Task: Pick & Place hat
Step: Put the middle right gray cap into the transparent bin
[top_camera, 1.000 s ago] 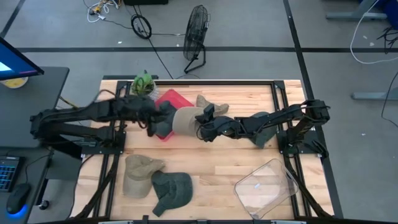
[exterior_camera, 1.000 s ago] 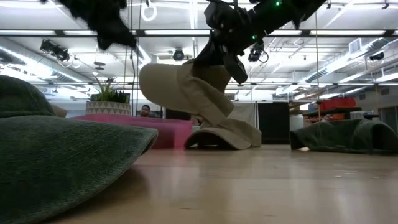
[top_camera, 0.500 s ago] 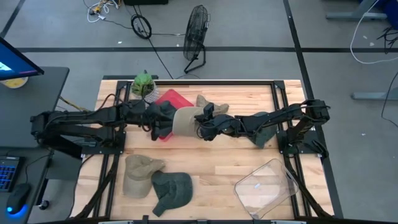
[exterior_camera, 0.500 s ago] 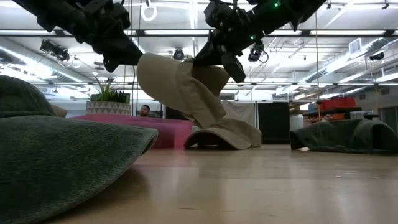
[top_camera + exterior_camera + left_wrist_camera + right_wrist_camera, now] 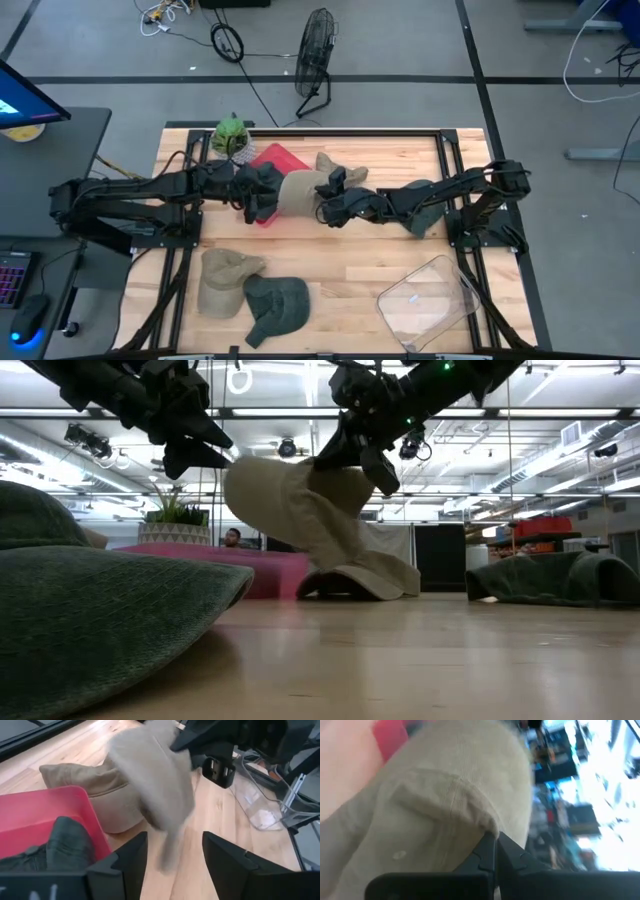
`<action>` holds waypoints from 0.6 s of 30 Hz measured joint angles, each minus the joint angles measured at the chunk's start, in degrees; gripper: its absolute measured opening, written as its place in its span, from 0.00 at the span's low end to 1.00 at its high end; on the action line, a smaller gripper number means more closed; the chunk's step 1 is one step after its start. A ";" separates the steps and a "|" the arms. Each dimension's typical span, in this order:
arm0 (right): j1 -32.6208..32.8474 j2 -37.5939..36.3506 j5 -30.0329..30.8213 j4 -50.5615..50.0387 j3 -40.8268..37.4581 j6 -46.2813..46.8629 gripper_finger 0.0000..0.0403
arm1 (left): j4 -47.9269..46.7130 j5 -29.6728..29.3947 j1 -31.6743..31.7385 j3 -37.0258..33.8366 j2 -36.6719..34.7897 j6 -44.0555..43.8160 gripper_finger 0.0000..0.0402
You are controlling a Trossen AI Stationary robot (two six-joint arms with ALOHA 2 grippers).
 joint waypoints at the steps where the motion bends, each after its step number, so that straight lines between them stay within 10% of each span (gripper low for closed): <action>1: 0.82 -0.21 3.08 -0.55 -0.01 -0.02 0.00 | 0.00 -0.01 0.00 0.02 0.00 0.01 0.48; 10: 14.63 -13.52 13.55 -22.83 0.13 19.34 0.00 | -0.05 -1.19 0.15 0.02 0.00 1.55 0.48; 18: 22.11 -29.89 -20.83 -45.49 3.17 60.81 0.00 | 0.10 -2.18 0.15 0.02 0.00 6.08 0.47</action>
